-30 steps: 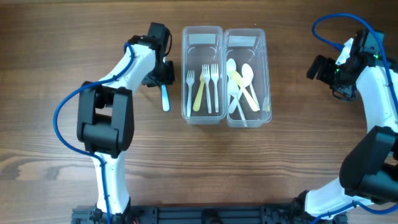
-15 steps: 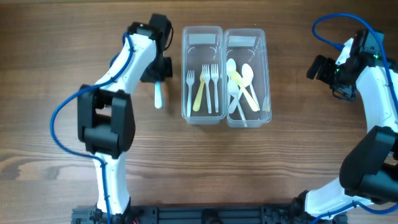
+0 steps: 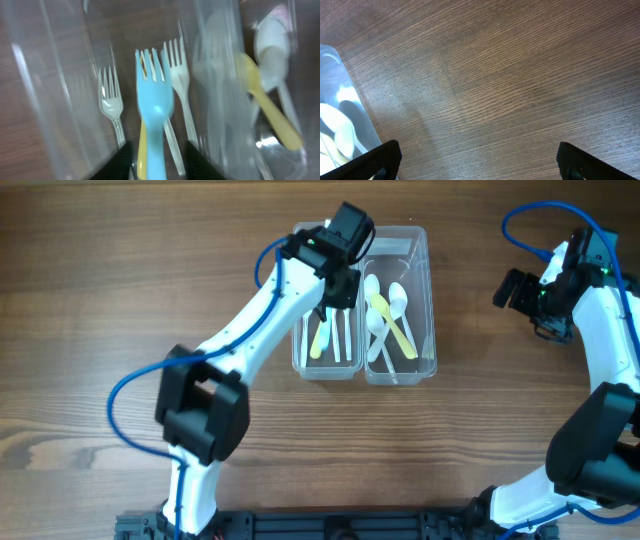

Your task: Pack container

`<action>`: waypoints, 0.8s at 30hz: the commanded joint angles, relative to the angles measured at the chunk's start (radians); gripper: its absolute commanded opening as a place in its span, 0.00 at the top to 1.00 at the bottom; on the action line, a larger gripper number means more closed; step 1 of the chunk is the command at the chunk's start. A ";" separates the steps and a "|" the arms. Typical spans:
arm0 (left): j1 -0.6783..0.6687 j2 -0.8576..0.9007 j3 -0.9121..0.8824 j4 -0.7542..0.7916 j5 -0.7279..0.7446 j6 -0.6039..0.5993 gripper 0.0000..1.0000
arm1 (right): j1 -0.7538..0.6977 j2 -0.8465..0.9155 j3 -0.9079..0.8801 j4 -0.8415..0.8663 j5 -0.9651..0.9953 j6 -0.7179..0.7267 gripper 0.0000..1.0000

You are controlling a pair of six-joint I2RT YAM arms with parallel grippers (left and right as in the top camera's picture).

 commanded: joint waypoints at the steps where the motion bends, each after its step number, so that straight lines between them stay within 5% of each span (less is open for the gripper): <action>1: 0.006 0.013 0.000 0.023 -0.003 0.037 0.41 | 0.003 0.012 0.000 0.002 -0.008 -0.003 0.00; 6: 0.025 -0.137 0.038 0.022 -0.003 0.035 0.43 | 0.003 0.012 0.000 0.003 -0.176 -0.011 0.04; 8: 0.052 -0.234 0.038 0.012 -0.003 0.035 0.45 | 0.004 0.012 0.000 0.006 -0.392 -0.045 0.39; 12: 0.203 -0.265 0.024 0.007 -0.076 0.035 0.51 | 0.048 0.012 0.000 0.010 -0.585 -0.060 0.83; 15: 0.302 -0.220 -0.011 -0.029 -0.005 0.013 0.54 | 0.134 0.013 0.000 0.019 -0.584 -0.061 0.88; 18: 0.363 -0.203 -0.013 -0.121 -0.005 -0.013 0.67 | 0.213 0.013 0.000 0.073 -0.472 0.008 0.96; 24: 0.456 -0.430 -0.013 -0.207 -0.013 0.119 0.66 | 0.200 -0.112 0.031 0.091 -0.362 -0.129 0.89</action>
